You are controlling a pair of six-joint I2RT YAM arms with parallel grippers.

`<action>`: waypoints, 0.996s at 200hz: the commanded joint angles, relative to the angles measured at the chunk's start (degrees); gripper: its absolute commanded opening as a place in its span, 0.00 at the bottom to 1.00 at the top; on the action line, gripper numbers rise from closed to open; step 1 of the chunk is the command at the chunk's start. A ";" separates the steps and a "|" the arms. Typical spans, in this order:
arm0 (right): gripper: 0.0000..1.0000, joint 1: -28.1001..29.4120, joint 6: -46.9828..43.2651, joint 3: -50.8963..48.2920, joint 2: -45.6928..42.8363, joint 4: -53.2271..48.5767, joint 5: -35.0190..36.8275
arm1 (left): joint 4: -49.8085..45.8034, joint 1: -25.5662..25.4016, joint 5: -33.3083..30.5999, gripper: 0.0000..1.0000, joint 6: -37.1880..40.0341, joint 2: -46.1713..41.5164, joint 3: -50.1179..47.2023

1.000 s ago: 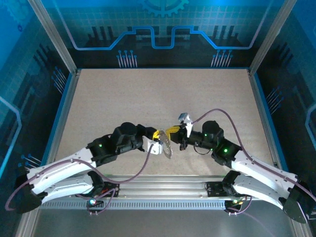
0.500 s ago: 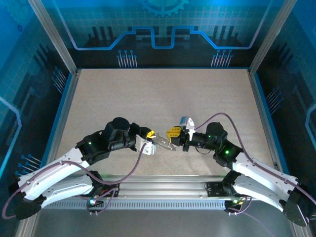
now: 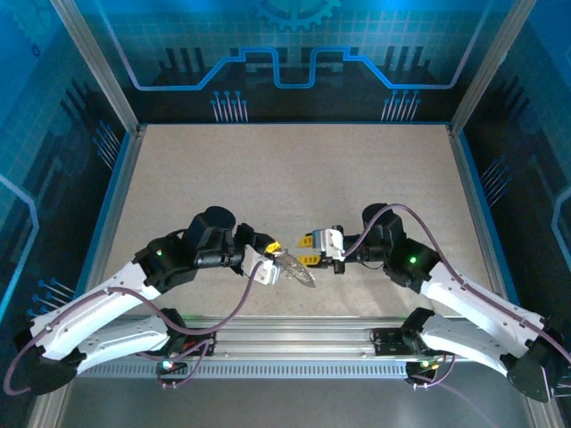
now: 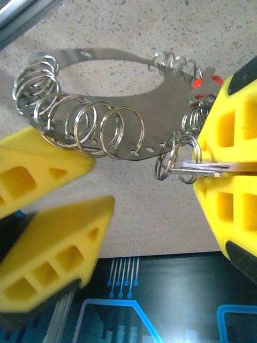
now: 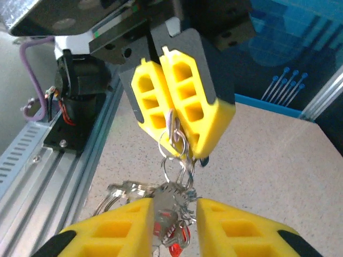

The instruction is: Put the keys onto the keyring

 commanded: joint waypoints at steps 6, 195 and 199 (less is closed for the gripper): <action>0.32 -0.49 -17.23 7.15 3.19 -15.23 -2.58 | -0.41 0.48 4.85 0.00 1.33 0.33 2.32; 0.30 5.66 -22.37 16.85 11.31 -24.26 4.77 | 1.06 0.52 9.47 0.00 0.41 3.41 3.53; 0.30 5.71 -22.40 17.03 11.59 -24.65 4.55 | 1.11 0.46 9.58 0.00 0.32 3.39 3.57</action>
